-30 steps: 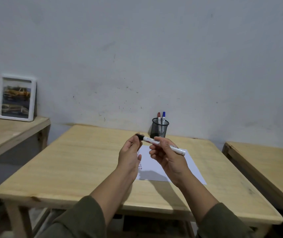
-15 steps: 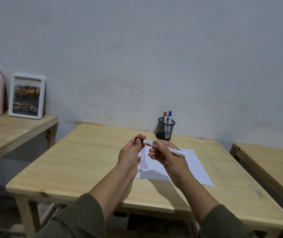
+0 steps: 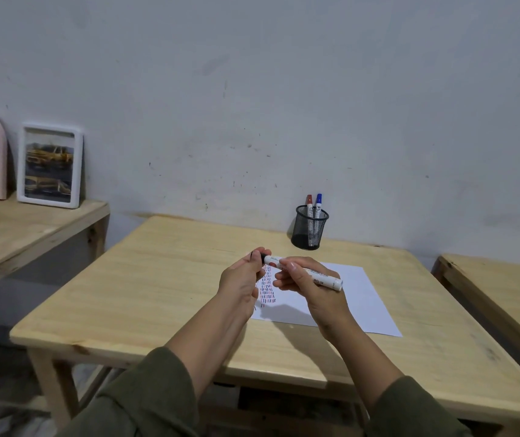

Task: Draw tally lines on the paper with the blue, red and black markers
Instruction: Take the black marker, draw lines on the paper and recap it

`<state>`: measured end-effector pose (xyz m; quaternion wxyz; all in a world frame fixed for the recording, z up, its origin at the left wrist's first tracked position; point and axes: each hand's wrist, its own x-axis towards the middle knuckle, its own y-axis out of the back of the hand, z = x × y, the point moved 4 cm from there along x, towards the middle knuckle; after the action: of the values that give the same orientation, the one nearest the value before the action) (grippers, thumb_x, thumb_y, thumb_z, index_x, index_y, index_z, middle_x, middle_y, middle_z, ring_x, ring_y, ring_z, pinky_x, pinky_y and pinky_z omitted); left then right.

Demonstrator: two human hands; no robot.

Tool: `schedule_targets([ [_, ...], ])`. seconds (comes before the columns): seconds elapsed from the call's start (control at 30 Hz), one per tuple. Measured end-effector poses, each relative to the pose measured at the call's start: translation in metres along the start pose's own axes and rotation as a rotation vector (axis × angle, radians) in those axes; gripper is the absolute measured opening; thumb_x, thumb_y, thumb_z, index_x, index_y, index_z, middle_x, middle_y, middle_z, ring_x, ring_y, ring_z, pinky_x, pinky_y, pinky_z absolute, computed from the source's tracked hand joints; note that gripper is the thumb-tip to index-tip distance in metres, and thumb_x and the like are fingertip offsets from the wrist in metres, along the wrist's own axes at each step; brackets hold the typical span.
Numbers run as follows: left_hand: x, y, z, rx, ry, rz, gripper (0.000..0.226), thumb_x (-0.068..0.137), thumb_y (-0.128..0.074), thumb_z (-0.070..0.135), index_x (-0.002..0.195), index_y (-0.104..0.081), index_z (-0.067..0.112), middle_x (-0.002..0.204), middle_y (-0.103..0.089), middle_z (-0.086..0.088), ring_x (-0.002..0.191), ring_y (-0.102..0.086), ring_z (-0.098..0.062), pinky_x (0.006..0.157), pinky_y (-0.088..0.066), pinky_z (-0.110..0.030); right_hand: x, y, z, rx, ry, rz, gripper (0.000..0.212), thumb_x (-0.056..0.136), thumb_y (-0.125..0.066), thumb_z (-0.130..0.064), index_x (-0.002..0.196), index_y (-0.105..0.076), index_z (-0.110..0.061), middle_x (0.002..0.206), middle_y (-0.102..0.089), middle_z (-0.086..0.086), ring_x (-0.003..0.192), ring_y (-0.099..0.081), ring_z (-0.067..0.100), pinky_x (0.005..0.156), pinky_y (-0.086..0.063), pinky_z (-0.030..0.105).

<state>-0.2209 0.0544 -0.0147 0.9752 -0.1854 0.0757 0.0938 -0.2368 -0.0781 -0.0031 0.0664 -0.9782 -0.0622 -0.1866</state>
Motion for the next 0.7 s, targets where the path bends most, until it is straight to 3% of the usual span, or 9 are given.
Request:
schedule_targets([
  [0.27,0.017,0.011,-0.006,0.041,0.098,0.046,0.025,0.086,-0.062,0.036,0.070,-0.064,0.018,0.068,-0.054,0.003,0.057,-0.039,-0.008,0.048,-0.024,-0.022,0.003,0.002,0.007,-0.186,0.101,-0.053,0.013,0.087,-0.064,-0.008,0.093,-0.075,-0.008,0.092,-0.075,0.005,0.077,-0.072,0.026,0.074,-0.058,0.033],
  [0.43,0.023,0.007,-0.005,0.046,0.117,0.072,0.025,0.085,-0.063,0.038,0.066,-0.064,0.021,0.059,-0.060,0.011,0.060,-0.045,-0.006,0.050,-0.027,-0.023,0.005,0.005,0.011,-0.260,0.174,-0.030,0.013,0.086,-0.066,-0.011,0.094,-0.076,-0.016,0.092,-0.075,0.003,0.080,-0.072,0.027,0.076,-0.058,0.036],
  [0.53,0.027,0.000,-0.005,0.044,0.124,0.069,0.025,0.086,-0.063,0.038,0.067,-0.063,0.021,0.065,-0.056,0.007,0.059,-0.046,-0.005,0.050,-0.026,-0.022,0.006,0.006,0.013,-0.267,0.208,-0.018,0.016,0.085,-0.066,-0.014,0.092,-0.076,-0.024,0.091,-0.074,0.001,0.083,-0.071,0.028,0.077,-0.058,0.040],
  [0.7,0.038,-0.010,-0.004,0.061,0.153,0.025,0.029,0.089,-0.056,0.039,0.066,-0.061,0.022,0.065,-0.051,0.006,0.056,-0.044,-0.002,0.031,-0.025,-0.013,0.009,0.011,0.012,-0.253,0.215,-0.001,0.025,0.086,-0.064,-0.007,0.091,-0.074,-0.029,0.093,-0.074,-0.002,0.082,-0.072,0.024,0.073,-0.057,0.028],
])
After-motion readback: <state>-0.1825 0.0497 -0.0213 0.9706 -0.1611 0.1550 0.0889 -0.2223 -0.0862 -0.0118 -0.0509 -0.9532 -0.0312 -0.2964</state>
